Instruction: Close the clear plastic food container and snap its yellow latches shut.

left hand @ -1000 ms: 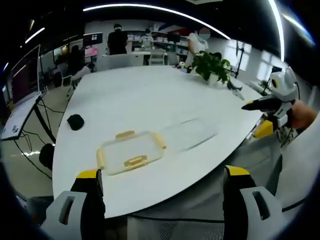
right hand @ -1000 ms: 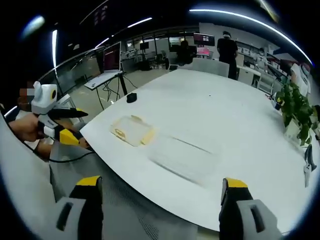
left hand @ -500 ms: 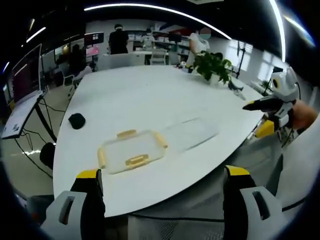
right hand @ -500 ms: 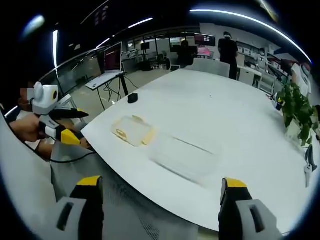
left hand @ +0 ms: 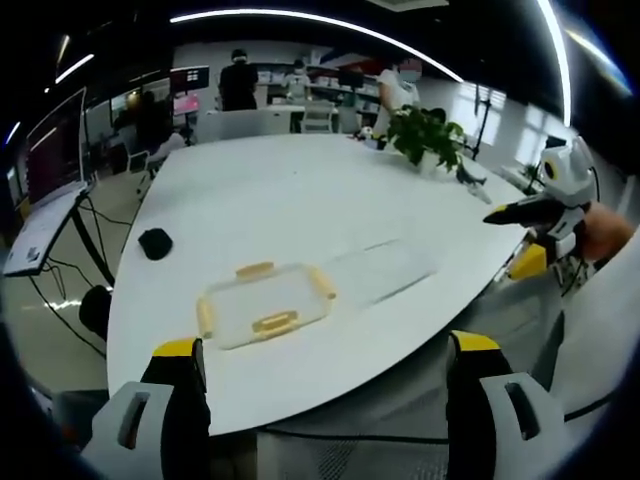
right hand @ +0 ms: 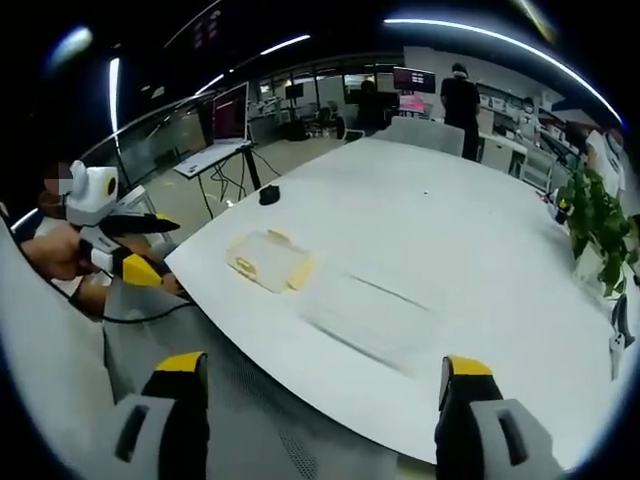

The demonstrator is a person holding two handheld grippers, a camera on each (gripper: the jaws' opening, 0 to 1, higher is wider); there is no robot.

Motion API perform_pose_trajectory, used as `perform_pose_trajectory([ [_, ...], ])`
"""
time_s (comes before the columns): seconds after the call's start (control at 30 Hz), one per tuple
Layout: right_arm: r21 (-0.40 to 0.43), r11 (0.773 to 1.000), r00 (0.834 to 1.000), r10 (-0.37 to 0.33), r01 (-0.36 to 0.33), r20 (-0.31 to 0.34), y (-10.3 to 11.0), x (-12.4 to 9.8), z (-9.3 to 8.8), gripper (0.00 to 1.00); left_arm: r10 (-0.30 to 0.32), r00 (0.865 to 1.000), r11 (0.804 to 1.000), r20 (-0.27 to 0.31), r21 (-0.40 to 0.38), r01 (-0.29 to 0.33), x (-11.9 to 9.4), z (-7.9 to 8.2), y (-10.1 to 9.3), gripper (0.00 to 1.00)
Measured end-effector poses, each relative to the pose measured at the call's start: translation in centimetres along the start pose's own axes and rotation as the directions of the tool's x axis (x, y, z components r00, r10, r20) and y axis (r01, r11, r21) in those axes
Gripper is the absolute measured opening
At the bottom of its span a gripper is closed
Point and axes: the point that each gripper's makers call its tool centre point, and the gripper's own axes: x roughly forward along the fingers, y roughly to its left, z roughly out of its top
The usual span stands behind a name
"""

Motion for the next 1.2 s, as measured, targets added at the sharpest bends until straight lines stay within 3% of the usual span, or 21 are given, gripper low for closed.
perform_pose_trajectory([
  [0.6, -0.021, 1.000, 1.000, 0.001, -0.001, 0.006, 0.1, 0.0, 0.4, 0.94, 0.000, 1.000, 1.000, -0.009, 0.002, 0.000, -0.1, -0.2, 0.5, 0.99],
  [0.97, -0.017, 1.000, 1.000, 0.007, -0.007, 0.005, 0.1, 0.2, 0.3, 0.92, -0.019, 1.000, 1.000, 0.023, 0.009, 0.019, 0.1, 0.7, 0.4, 0.99],
  [1.2, -0.057, 0.998, 0.999, 0.028, -0.027, 0.018, 0.7, 0.6, 1.1, 0.90, -0.038, 0.999, 0.999, 0.027, 0.024, 0.038, 0.1, 1.0, 0.7, 0.97],
])
